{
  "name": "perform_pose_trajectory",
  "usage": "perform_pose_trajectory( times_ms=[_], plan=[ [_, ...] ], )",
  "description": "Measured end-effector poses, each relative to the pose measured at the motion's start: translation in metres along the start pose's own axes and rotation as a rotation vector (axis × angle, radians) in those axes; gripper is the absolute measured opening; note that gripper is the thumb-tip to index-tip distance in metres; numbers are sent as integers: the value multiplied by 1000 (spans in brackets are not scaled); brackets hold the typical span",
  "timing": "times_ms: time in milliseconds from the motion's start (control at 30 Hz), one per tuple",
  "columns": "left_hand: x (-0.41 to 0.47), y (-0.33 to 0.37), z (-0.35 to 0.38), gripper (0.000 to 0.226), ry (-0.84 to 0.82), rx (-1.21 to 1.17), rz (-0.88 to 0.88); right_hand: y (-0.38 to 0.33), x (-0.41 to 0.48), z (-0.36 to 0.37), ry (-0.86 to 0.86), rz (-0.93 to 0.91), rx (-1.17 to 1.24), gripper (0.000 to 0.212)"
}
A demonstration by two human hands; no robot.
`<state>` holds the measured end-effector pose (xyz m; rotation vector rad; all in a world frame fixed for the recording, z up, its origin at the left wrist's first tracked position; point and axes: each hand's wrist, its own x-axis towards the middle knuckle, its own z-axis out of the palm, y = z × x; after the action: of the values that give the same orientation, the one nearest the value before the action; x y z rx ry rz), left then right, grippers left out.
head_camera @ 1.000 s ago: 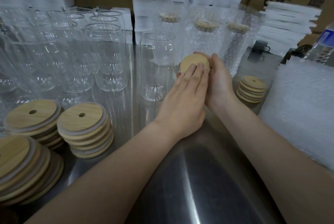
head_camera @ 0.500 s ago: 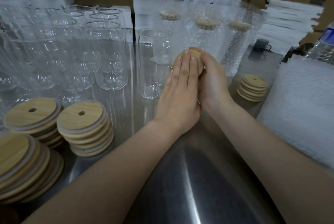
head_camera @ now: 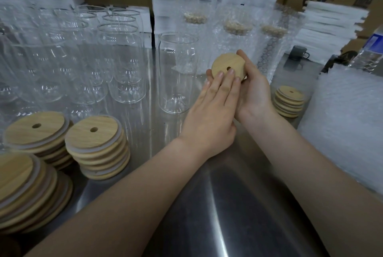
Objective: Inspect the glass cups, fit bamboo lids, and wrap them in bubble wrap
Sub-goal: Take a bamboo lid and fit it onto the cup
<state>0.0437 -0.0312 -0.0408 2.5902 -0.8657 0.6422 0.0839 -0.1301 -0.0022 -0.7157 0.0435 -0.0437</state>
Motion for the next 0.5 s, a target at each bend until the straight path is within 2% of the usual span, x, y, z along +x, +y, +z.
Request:
perform_pose_trajectory(
  times_ms=[200, 300, 433, 500],
  plan=[
    [-1, 0, -3, 63, 34, -31, 38, -6, 0, -6, -76, 43, 50, 35],
    [-2, 0, -5, 54, 97, -54, 20, -7, 0, -10, -152, 103, 50, 29],
    [-2, -2, -5, 58, 137, -82, -23, -9, 3, -15, -198, 150, 36, 22],
    [-2, -2, -5, 63, 154, -110, -37, -7, 2, -18, -219, 167, 50, 31]
  ],
)
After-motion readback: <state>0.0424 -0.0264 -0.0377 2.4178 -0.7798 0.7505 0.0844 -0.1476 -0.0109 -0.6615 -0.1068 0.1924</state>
